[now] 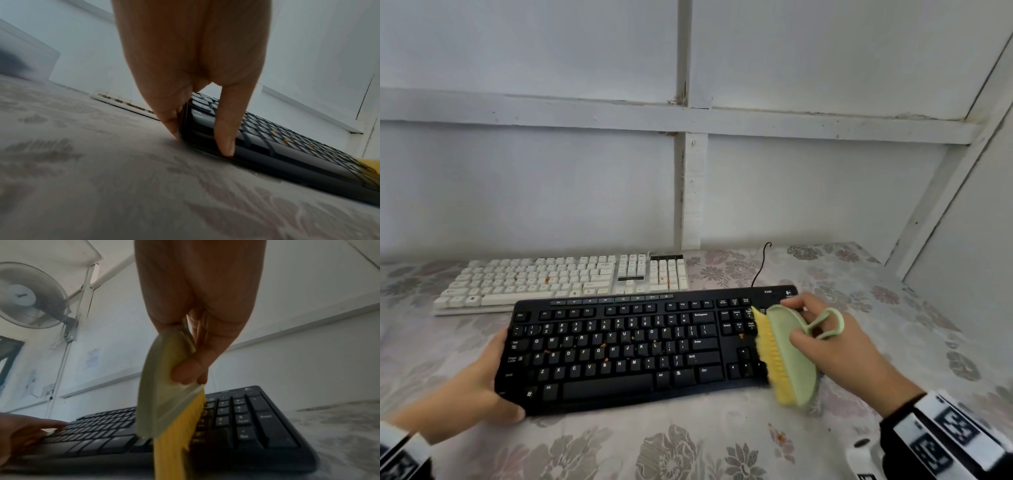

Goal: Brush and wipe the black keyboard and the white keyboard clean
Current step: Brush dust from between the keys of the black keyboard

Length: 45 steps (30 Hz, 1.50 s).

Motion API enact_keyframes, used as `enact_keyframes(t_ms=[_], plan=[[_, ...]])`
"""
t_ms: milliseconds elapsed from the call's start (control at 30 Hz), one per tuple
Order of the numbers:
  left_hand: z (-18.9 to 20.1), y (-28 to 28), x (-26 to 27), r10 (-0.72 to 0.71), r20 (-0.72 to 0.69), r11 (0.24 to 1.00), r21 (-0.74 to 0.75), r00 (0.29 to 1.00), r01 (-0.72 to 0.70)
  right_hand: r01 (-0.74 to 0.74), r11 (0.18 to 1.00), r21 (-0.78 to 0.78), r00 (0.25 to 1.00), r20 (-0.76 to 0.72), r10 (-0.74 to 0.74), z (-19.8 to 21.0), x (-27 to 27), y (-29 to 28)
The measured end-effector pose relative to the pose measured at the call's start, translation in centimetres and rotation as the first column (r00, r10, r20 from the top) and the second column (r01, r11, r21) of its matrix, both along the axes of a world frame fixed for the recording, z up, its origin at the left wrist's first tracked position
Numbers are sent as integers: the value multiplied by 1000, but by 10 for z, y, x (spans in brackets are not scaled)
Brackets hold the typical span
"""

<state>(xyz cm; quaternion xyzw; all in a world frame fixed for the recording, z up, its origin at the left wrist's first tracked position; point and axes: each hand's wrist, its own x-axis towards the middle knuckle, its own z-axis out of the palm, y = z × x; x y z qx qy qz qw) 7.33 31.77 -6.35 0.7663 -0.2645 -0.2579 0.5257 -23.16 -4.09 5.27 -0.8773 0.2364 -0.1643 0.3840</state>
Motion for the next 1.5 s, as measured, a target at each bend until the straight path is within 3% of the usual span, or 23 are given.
enact_keyframes(t_ms=[100,300,433,633,867,900,967,1167,1267,1367,1500], plan=[[0,1,-1,-3,-3,1000,4,1000,3,0,1000,23,1000,-15,0,5,-7,0],[-7,2,6,54,3,998,34,999,-54,48,999,-4,982,184,-47,24,25,-2],[-7,3,4,9,32,1000,29,999,-10,23,999,-33,990,138,-18,18,38,0],[5,3,-3,-5,2,999,34,1000,4,-44,999,-28,999,-27,43,3,12,14],[7,-2,-9,-11,124,995,103,992,-2,52,998,-41,988,147,-45,25,24,5],[7,-1,-9,-16,92,992,123,996,5,50,998,-46,987,153,-43,25,29,4],[2,-1,-1,-35,0,994,105,999,35,35,997,-62,992,127,-27,22,35,5],[-3,4,2,32,37,996,79,999,-35,-26,999,-28,1000,-14,26,-2,5,23],[-4,2,1,41,93,995,88,995,-49,-22,1000,-8,999,24,22,6,2,20],[3,0,-3,29,18,998,61,999,-30,45,998,-38,994,105,-41,19,16,8],[5,-1,-5,-12,20,1000,6,1000,12,66,997,-33,992,113,-62,18,26,2]])
